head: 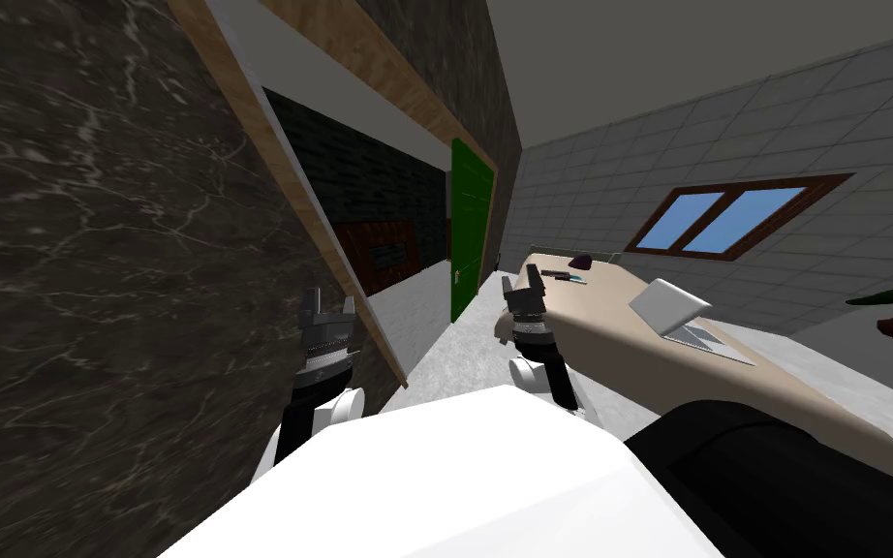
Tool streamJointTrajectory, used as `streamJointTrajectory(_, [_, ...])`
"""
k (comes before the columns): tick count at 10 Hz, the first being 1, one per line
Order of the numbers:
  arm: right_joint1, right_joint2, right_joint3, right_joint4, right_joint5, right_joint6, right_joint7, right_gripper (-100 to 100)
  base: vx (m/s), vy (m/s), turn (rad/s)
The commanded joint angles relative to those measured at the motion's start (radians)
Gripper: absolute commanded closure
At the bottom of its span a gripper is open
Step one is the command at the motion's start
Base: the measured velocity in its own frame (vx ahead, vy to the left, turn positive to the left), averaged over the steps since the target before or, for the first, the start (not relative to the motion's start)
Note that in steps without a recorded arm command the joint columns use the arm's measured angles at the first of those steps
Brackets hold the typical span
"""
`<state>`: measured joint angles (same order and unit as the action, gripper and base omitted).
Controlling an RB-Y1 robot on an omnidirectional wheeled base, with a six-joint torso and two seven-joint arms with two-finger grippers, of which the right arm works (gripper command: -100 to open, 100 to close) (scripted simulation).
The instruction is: Push the door open
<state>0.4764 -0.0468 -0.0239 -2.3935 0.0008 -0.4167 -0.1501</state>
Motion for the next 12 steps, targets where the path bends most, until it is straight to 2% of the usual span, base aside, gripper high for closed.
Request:
streamJointTrajectory(1, [-0.01,-0.005,0.001,0.03,-0.001,-0.007,0.0,-100,0.135,-0.005,0.08])
streamJointTrajectory(4, [-0.028,-0.012,0.004,0.085,-0.004,-0.02,0.0,-100,0.052,-0.081,0.099])
streamJointTrajectory(5, [-0.04,-0.017,0.005,0.12,-0.005,-0.028,0.0,-100,0.059,-0.113,0.123])
streamJointTrajectory(12, [-0.093,-0.035,0.012,0.277,-0.013,-0.064,-0.001,-100,0.076,-0.091,0.102])
